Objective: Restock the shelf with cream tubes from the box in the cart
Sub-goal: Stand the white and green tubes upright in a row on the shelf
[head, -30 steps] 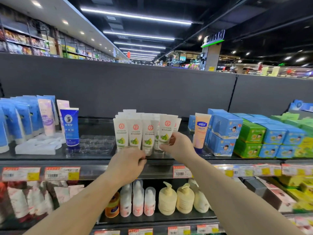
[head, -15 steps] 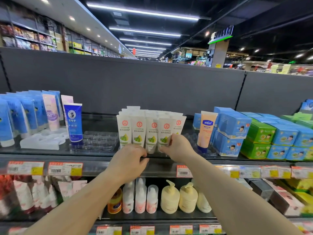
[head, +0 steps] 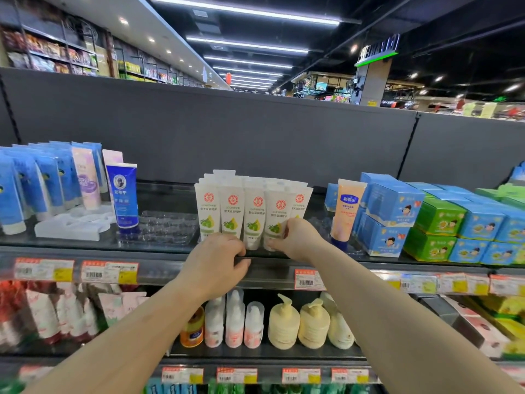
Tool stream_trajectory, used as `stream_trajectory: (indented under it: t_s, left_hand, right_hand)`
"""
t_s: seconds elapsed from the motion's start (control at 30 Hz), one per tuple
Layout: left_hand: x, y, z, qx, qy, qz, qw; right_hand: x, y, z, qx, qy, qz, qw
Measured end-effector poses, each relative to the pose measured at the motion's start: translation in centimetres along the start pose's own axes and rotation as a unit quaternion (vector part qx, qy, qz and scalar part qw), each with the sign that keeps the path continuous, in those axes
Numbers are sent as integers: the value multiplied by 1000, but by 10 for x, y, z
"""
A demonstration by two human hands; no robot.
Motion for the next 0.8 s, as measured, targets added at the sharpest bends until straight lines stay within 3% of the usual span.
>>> stream_trajectory:
  t_s: [0.23, 0.33, 0.43, 0.53, 0.67, 0.8]
  left_hand:
    - [1, 2, 2, -13, -26, -4, 1000]
    - [-3, 2, 3, -30, -36, 9, 999]
    - [-10, -2, 10, -54, -17, 26, 998]
    - [-21, -12, 26, -71, 19, 10, 997]
    - [-50, -32, 64, -89, 34, -33, 995]
    - [-94, -92, 136, -132, 9, -83, 988]
  right_hand:
    - [5, 6, 6, -4, 3, 21, 1000]
    - [3, 9, 13, -24, 23, -48, 998]
    - [-6, 15, 32, -30, 114, -144, 983]
    - [-2, 10, 55, -57, 190, -143, 970]
    - [36, -32, 77, -121, 188, -95, 970]
    - [118, -113, 102, -201, 129, -8, 971]
Point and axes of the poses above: each hand's wrist, its own z-axis away from the middle knuckle, its own x-axis out of the palm, y = z × x, the point moved 5 cm from there along -z, towards the middle knuckle, and after that the axes turned 6 degrees about -z, right-handed, at the moved point
